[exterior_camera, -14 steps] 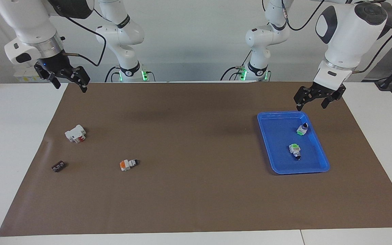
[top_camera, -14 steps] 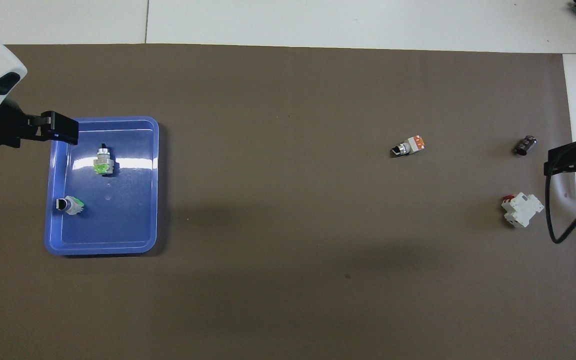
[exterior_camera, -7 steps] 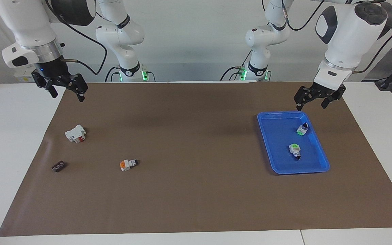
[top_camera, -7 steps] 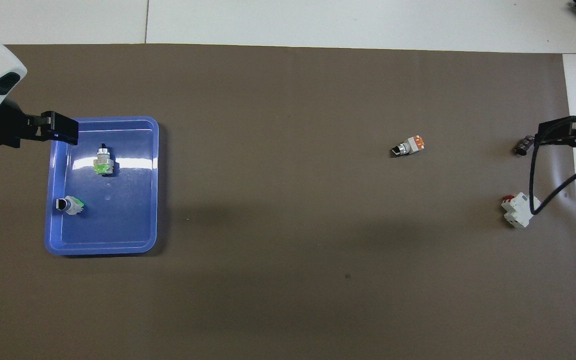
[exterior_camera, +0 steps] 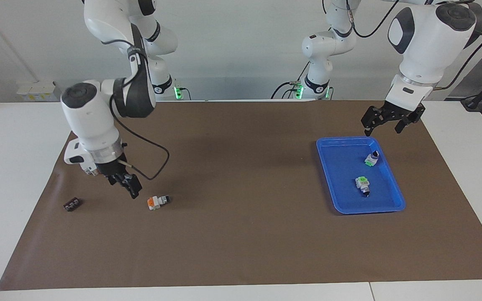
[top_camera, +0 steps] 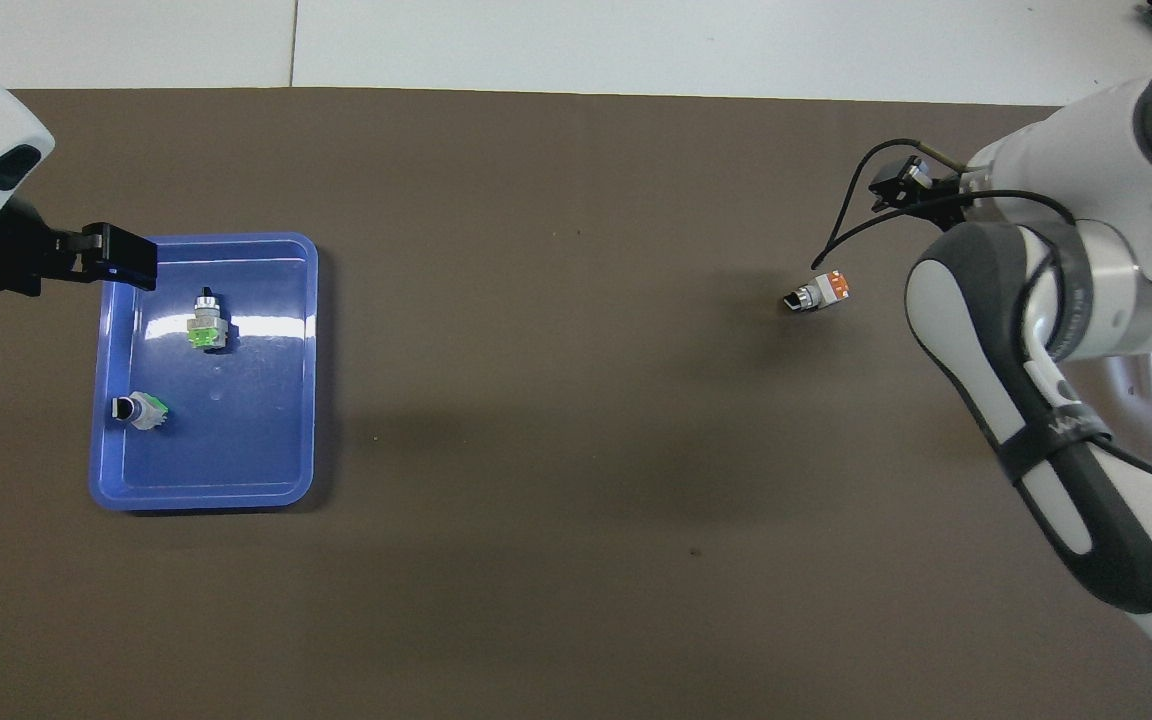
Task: Turn and place switch with both arms
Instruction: 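Reach the right gripper down and grasp the orange-and-white switch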
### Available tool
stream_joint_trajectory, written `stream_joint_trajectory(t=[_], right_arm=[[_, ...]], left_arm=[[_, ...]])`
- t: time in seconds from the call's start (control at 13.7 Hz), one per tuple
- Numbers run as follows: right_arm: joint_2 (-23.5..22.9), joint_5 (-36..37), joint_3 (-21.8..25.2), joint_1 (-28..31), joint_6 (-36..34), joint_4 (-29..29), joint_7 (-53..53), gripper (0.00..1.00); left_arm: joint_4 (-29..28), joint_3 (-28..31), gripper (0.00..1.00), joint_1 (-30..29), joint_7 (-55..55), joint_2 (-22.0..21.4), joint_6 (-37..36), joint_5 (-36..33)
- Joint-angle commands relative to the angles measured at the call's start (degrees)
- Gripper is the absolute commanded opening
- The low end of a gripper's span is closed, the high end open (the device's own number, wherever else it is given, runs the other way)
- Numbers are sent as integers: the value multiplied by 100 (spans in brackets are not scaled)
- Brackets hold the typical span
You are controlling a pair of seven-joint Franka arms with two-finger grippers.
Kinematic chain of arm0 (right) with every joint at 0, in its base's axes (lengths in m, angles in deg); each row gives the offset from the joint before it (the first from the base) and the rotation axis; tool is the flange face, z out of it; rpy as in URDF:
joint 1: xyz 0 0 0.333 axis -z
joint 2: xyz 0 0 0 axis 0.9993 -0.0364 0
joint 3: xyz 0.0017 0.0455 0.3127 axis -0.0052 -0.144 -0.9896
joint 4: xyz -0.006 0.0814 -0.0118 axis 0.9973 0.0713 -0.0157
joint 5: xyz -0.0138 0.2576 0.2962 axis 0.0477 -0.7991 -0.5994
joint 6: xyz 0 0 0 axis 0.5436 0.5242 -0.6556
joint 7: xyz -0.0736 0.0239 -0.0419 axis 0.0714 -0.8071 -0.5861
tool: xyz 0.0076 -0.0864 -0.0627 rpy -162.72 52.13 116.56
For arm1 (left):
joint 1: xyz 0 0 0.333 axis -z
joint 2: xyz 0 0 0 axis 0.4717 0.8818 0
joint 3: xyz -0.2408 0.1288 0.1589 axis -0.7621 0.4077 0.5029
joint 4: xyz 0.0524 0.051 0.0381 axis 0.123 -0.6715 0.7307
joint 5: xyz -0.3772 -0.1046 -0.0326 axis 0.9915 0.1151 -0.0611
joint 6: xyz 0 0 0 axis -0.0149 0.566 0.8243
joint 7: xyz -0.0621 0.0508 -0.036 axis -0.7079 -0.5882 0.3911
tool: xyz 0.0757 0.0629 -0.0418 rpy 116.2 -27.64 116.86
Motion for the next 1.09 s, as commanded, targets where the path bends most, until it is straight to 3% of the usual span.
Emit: stream_joint_trajectory(t=[0.0,0.29,0.88,0.95,1.02], right_arm=[[-330,-532,9,-5,151,59,941,100],[-287,-842,9,-23,510,-871,1418,100],[-419,-1088,1,-49,872,-1128,1366,97],[-419,-1097,1,-49,872,-1128,1322,63],[-419,-1088,1,-49,863,-1128,1322,10]], left_arm=[[-193,-1,100,-61,-60,-180,44,97],[-193,-1,100,-61,-60,-180,44,88],[-193,-1,100,-61,-60,-180,44,97],[-193,-1,100,-61,-60,-180,44,97],[-193,-1,100,-61,-60,-180,36,97]])
